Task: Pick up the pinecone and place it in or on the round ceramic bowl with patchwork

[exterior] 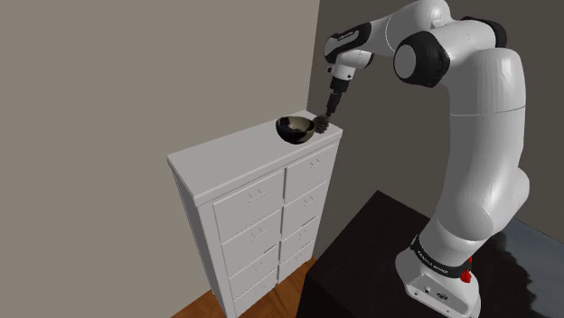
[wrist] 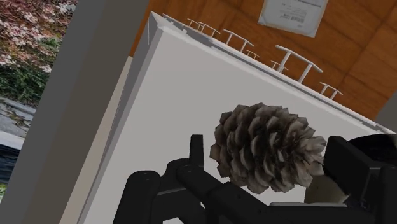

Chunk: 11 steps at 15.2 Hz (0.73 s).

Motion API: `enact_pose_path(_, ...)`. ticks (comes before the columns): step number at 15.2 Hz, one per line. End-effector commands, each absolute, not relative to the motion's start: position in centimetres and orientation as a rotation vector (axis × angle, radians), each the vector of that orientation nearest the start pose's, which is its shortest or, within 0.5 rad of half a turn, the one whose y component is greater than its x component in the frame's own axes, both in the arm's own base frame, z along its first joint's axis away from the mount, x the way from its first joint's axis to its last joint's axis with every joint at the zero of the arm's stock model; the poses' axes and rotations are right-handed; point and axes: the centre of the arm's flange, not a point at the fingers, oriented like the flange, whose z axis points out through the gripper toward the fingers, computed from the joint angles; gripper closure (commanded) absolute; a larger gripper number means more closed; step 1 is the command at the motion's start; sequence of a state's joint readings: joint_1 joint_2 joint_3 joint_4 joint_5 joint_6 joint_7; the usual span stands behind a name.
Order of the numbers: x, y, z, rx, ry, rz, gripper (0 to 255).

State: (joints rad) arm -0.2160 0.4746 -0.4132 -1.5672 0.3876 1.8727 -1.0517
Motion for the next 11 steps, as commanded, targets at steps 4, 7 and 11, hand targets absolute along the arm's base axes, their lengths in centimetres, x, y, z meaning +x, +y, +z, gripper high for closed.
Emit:
enact_pose_path(4,56.2,-35.1,37.3,-2.892,-0.402,-0.026,255)
enact_pose_path(7,56.2,-35.1,38.9,-2.892,-0.402,-0.026,255)
enact_pose_path(11,56.2,-35.1,41.0,-2.892,-0.402,-0.026,255)
